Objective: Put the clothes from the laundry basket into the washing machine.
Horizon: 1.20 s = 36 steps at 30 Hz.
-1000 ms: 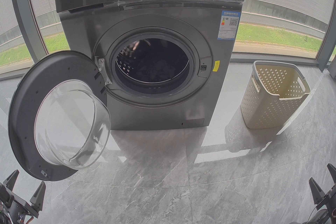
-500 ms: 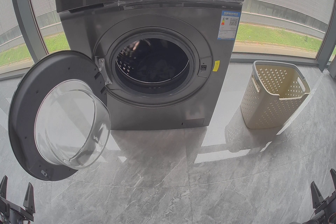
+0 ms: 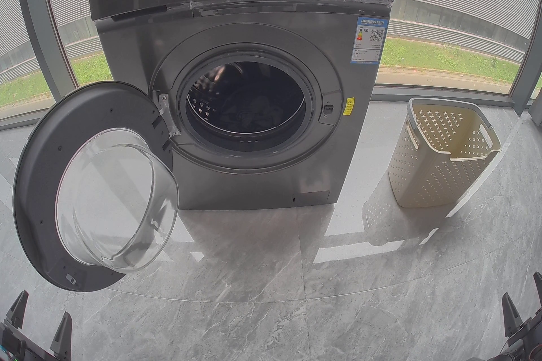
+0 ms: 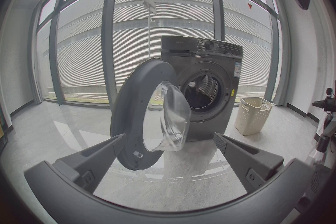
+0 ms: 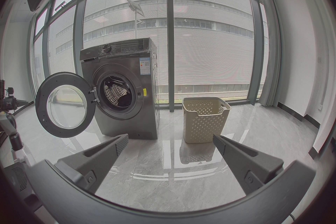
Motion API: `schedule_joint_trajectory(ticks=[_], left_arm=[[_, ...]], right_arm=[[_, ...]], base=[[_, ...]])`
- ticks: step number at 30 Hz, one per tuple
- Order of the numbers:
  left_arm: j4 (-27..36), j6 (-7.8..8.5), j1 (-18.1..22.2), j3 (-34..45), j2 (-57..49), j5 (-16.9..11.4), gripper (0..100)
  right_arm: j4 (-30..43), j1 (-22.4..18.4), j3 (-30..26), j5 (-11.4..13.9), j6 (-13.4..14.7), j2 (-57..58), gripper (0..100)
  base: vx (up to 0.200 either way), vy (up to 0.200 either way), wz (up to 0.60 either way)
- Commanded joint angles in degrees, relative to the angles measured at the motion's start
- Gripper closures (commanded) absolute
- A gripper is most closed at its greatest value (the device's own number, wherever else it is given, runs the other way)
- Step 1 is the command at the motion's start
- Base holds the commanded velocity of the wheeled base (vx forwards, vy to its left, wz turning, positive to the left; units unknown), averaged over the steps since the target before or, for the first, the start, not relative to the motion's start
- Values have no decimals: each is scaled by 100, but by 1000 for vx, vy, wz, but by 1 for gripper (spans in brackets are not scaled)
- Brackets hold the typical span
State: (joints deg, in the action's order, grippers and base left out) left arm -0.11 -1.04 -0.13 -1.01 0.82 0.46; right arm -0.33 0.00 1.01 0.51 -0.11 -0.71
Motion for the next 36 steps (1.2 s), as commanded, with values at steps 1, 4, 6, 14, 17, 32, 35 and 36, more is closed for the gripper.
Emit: schedule_joint_trajectory(ticks=[1, 4, 6, 14, 17, 32, 35, 36], left_arm=[[2, -81, -4, 101, -82, 129, 0], [2, -81, -4, 101, -82, 129, 0], [2, -81, -4, 101, -82, 129, 0], [2, -107, -4, 101, -82, 121, 0], [2, -99, -4, 101, -82, 121, 0], [2, -99, -4, 101, -82, 121, 0], [2, -107, 5, 101, -82, 112, 0], [2, -107, 5, 101, -82, 112, 0]], right_arm=[[-2, 0, -101, 2, 2, 9, 0], [-2, 0, -101, 2, 2, 9, 0], [-2, 0, -101, 2, 2, 9, 0], [-2, 9, -101, 2, 2, 9, 0], [-2, 0, -101, 2, 2, 9, 0], [-2, 0, -101, 2, 2, 0, 0], [-2, 0, -101, -25, 2, 9, 0], [-2, 0, -101, -25, 2, 9, 0]], base=[[0, 0, 0], [0, 0, 0], [0, 0, 0], [0, 125, 0], [0, 200, 0], [-80, 0, 0], [0, 0, 0], [0, 0, 0]])
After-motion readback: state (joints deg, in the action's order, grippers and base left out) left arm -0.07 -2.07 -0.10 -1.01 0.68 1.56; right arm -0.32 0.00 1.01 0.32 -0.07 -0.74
